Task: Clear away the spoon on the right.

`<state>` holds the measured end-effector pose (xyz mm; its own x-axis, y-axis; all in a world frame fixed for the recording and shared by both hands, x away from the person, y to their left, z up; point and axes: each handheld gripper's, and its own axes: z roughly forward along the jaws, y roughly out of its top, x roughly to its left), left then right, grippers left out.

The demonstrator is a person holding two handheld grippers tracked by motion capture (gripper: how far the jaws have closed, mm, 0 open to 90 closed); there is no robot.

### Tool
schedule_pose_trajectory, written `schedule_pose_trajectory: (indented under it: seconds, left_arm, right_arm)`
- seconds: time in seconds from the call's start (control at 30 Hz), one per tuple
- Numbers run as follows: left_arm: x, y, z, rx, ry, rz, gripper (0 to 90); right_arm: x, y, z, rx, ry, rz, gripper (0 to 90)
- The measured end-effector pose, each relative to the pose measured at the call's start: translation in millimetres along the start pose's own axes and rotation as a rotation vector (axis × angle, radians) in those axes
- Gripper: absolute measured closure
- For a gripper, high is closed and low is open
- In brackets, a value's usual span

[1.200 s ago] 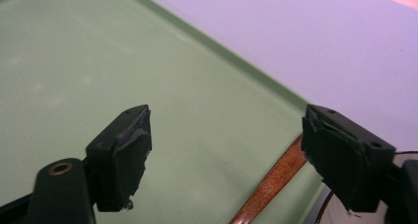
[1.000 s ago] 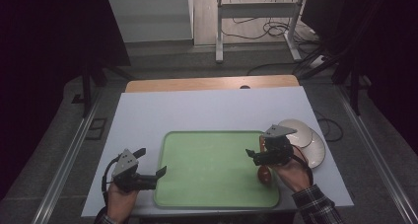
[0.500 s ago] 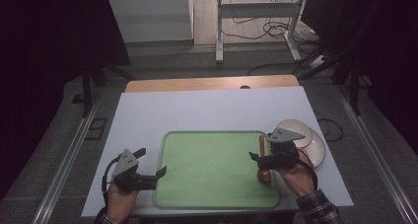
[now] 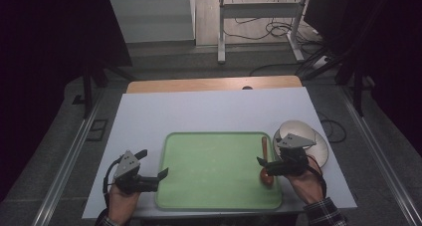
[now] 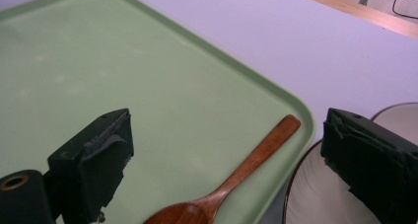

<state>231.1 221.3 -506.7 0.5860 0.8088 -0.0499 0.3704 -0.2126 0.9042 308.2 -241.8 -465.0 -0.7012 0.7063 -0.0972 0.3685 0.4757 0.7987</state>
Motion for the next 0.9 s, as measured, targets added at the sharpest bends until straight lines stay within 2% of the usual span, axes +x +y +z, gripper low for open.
schedule_pose_trajectory:
  seconds: [0.37,0.9]
  left_arm:
    - [0.2,-0.3,0.3,0.000,0.004,0.001,1.4]
    - [0.5,-0.8,0.5,-0.006,0.009,-0.005,1.2]
  right_arm:
    - [-4.0,-5.7,-9.0,-0.003,0.000,0.028,2.8]
    - [-9.7,-16.3,-26.8,-0.002,-0.045,0.041,0.9]
